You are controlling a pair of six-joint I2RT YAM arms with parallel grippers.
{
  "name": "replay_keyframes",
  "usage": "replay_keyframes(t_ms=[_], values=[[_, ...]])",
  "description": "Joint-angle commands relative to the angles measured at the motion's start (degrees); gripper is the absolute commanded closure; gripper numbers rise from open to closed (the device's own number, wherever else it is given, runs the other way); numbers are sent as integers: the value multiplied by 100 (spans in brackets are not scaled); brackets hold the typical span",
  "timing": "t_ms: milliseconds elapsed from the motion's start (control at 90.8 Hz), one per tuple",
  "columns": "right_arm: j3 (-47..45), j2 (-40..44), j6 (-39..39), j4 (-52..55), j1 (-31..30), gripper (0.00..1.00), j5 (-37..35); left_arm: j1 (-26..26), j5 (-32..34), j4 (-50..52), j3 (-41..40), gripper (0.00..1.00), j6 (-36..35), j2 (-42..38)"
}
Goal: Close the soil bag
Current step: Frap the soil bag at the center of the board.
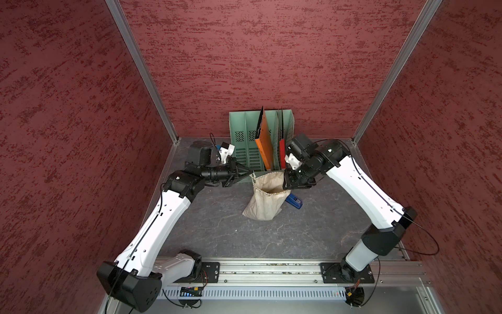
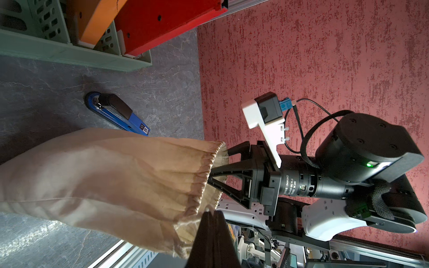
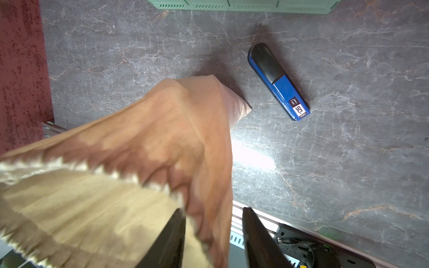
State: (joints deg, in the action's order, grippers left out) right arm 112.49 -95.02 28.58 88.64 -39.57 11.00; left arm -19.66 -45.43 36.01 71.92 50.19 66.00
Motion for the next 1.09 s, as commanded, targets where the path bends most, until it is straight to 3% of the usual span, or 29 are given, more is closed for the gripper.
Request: replay_keyframes(t_ms=[0, 55, 110, 298, 573, 760, 893, 1080], values=[[129, 110, 114, 52, -42, 77, 141, -13, 375, 110, 231, 100, 43, -53], [377, -29, 13, 138, -42, 93, 126, -9, 617, 299, 313, 100, 42, -115], [701, -181, -91, 312, -42, 100, 29, -2, 898, 454, 385, 100, 74, -216], [1049, -464, -275, 608, -42, 100, -525, -9, 1829, 1374, 562, 100, 295, -340], [689, -328, -511, -128, -37, 100, -310, -105, 1775, 1256, 513, 100, 496, -244], [820, -258, -936, -281, -42, 91, -580, -126, 1796, 1503, 809, 100, 429, -114], [1016, -211, -1300, -352, -44, 65, -736, -153, 1766, 1654, 1027, 100, 346, 54], [1015, 227, -2242, -1185, -42, 60, -512, -175, 1751, 1915, 1415, 100, 220, 246]])
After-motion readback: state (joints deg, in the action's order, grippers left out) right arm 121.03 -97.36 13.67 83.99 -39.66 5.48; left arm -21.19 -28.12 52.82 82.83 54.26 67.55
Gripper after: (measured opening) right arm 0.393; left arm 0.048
